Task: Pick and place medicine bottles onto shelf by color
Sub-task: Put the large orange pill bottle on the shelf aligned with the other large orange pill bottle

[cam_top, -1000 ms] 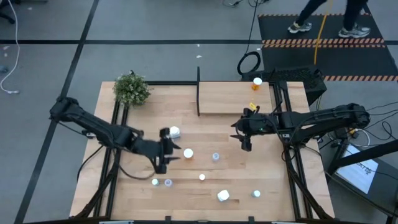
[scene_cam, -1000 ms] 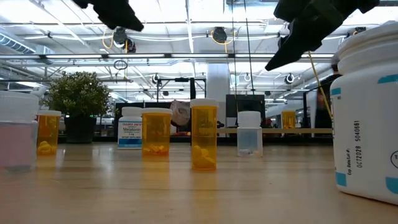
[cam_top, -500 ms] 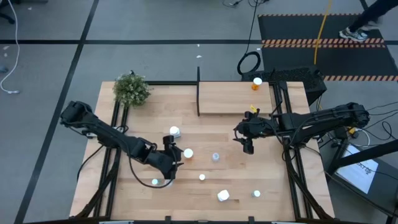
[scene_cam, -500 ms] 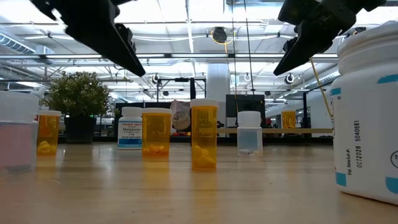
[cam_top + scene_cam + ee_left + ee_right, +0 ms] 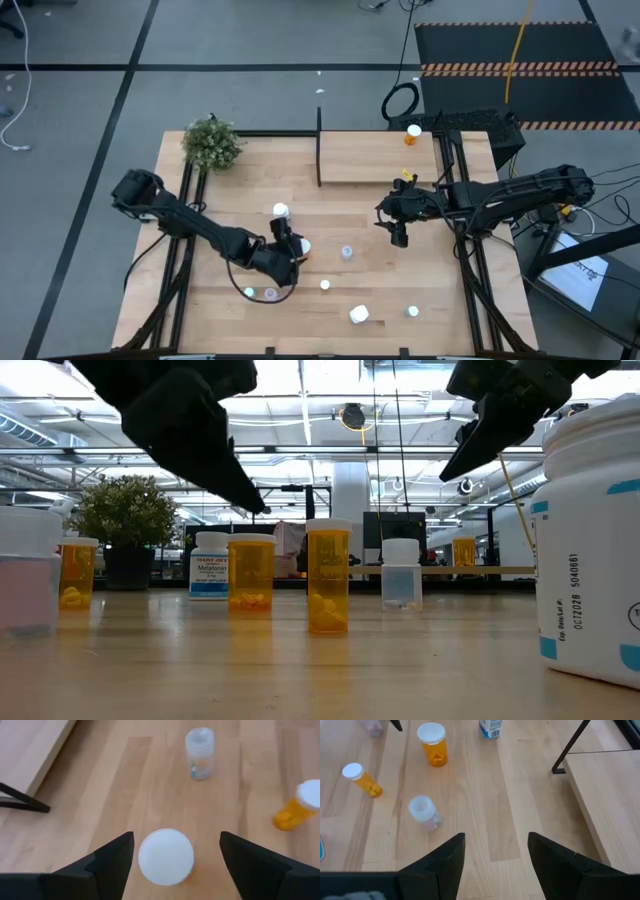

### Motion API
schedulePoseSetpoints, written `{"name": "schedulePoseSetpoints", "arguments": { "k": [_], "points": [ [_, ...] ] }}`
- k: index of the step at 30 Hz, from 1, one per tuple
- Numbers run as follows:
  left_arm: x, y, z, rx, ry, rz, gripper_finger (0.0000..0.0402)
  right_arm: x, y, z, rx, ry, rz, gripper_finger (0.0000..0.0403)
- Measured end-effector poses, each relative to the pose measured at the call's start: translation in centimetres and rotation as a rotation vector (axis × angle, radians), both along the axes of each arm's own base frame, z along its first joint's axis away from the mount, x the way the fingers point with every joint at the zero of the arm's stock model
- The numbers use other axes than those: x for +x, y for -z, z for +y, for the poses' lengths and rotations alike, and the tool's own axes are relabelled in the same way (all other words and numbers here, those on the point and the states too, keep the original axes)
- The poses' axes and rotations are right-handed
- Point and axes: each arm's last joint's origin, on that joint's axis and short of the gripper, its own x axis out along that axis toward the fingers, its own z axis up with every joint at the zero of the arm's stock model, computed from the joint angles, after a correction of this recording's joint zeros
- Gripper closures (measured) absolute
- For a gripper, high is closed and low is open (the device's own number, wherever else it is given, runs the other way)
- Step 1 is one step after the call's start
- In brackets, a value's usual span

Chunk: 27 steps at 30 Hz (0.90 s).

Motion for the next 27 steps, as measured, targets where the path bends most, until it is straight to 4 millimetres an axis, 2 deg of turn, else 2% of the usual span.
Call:
{"name": "schedulePoseSetpoints", "arguments": {
  "k": [5, 10, 13, 17, 27],
  "points": [
    [-0.5, -0.1, -1.0, 0.051, -0.014, -0.033, 0.0087, 0.0, 0.0, 0.0, 0.000, 0.000, 0.003, 0.0193],
    [-1.2, 0.2, -1.9, 0.074, 0.011, -0.029, 0.0109, 0.0, 0.0, 0.0, -0.003, -0.003, 0.003, 0.0193],
    [-1.9, 1.2, -1.5, 0.077, -0.002, 0.000, 0.0125, 0.0, 0.0, 0.0, 0.003, 0.002, 0.002, 0.0193],
    [-2.3, 1.6, -1.0, 0.035, -0.007, 0.002, 0.0138, 0.0, 0.0, 0.0, 0.008, 0.004, 0.001, 0.0193],
    [-2.3, 3.7, 1.7, -0.035, -0.030, 0.010, 0.0131, 0.0, 0.0, 0.0, 0.005, 0.001, 0.001, 0.0193]
  ]
}}
